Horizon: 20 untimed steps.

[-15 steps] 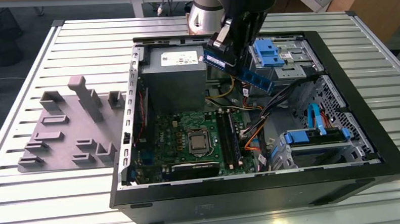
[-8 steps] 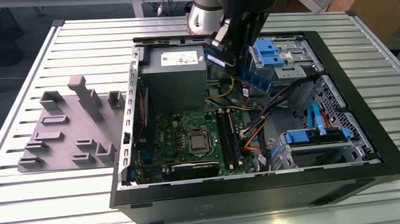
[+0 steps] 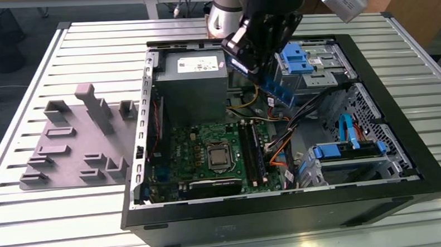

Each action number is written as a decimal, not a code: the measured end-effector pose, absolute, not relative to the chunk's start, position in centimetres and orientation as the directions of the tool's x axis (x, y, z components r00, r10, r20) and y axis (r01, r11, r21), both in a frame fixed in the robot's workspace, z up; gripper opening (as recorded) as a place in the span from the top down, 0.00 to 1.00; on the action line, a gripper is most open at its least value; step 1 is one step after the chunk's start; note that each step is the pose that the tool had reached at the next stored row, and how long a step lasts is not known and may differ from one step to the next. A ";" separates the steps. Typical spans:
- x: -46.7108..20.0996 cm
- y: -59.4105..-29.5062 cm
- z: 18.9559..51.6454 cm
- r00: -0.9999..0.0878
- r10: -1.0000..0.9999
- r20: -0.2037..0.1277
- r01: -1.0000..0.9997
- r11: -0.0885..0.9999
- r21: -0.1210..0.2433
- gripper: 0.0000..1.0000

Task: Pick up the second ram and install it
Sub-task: 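Insert the second ram into the second slot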

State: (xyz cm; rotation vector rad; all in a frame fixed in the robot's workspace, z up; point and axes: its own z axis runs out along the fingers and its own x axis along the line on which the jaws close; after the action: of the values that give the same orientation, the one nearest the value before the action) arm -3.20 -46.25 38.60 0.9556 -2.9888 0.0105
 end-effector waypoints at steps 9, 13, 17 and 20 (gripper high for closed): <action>-3.2 -46.2 38.5 -0.896 -0.443 0.006 -0.443 0.896 -0.006 0.86; -3.2 -46.3 38.4 -0.926 -0.377 0.006 -0.377 0.926 -0.007 0.86; -3.2 -46.2 38.4 -0.950 -0.311 0.007 -0.311 0.950 -0.007 0.86; -3.2 -46.2 38.3 -0.966 -0.258 0.007 -0.258 0.966 -0.008 0.86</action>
State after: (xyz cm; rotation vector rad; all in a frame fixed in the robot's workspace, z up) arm -3.20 -46.25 38.33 0.4083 -3.1092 0.0134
